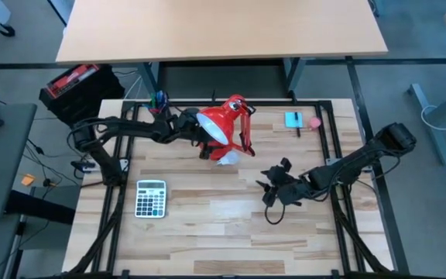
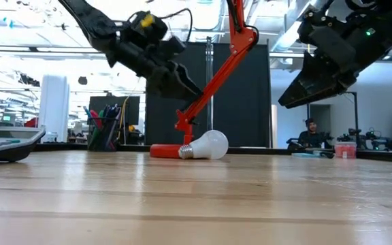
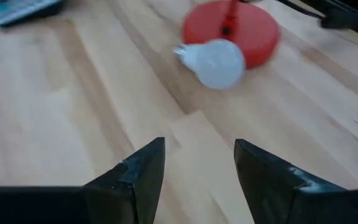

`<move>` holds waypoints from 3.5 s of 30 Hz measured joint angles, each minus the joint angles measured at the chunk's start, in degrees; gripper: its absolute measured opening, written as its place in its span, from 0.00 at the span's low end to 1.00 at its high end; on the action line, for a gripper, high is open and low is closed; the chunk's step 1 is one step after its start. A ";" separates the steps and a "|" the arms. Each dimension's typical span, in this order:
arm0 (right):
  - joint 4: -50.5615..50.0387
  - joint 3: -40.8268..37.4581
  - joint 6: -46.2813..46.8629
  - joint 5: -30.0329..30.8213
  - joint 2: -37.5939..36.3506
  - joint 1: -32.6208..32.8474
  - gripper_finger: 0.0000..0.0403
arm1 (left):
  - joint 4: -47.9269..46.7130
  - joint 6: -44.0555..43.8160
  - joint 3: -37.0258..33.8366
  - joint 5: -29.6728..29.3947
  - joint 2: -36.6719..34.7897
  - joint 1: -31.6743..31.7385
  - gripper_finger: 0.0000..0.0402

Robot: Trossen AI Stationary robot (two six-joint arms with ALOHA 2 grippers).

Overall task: Screw lightbulb
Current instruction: Prepare the red desk lamp

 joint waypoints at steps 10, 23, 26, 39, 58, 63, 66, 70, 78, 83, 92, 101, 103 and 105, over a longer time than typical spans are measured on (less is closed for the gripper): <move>3.96 0.00 -2.73 -7.26 0.02 -0.51 0.51 | 9.81 -8.94 3.13 9.76 5.10 -0.57 0.72; 4.34 0.00 -2.84 -7.24 0.00 -0.83 0.50 | 5.85 -7.65 5.09 10.18 5.10 -0.89 0.39; 4.32 0.00 -2.84 -7.25 0.01 -0.83 0.47 | 4.12 -7.69 5.09 10.00 5.10 -0.89 0.30; 2.32 0.01 -2.80 -8.60 0.02 -0.83 0.35 | 3.70 -16.50 5.28 -1.68 4.81 -2.22 0.09; 7.48 0.02 -5.77 -8.08 2.64 -1.29 0.34 | -6.90 -34.36 4.87 -23.22 -0.36 -10.22 0.05; 10.72 0.00 -6.32 -8.04 6.04 -1.14 0.40 | -12.06 -38.05 4.85 -27.21 -2.25 -12.23 0.05; 12.22 0.00 -6.55 -7.80 7.17 -0.71 0.43 | -13.21 -40.24 4.89 -30.06 -2.31 -13.81 0.05; 12.24 0.00 -7.35 -7.35 7.23 0.12 0.46 | -14.93 -45.31 4.93 -38.51 -2.33 -16.93 0.05; 9.38 0.00 -9.31 -6.71 7.19 2.26 0.46 | -15.29 -51.93 4.78 -47.02 -2.22 -21.57 0.05; 9.55 0.00 -9.32 -6.70 7.19 2.64 0.46 | -15.09 -51.42 4.78 -47.01 -2.20 -21.56 0.05; 15.27 0.02 -9.53 -6.69 7.17 1.56 0.46 | -15.14 -48.89 4.80 -46.59 -2.22 -20.06 0.18; 14.89 0.02 -7.64 -6.74 7.17 0.22 0.46 | -15.77 -43.89 4.80 -47.21 -2.97 -19.91 0.48; 14.82 0.02 -5.79 -7.06 7.17 0.30 0.48 | -16.41 -42.31 4.76 -47.17 -4.01 -19.91 0.53; 14.41 0.02 -3.75 -8.28 7.17 0.32 0.51 | -17.75 -40.64 4.67 -46.79 -5.78 -19.93 0.58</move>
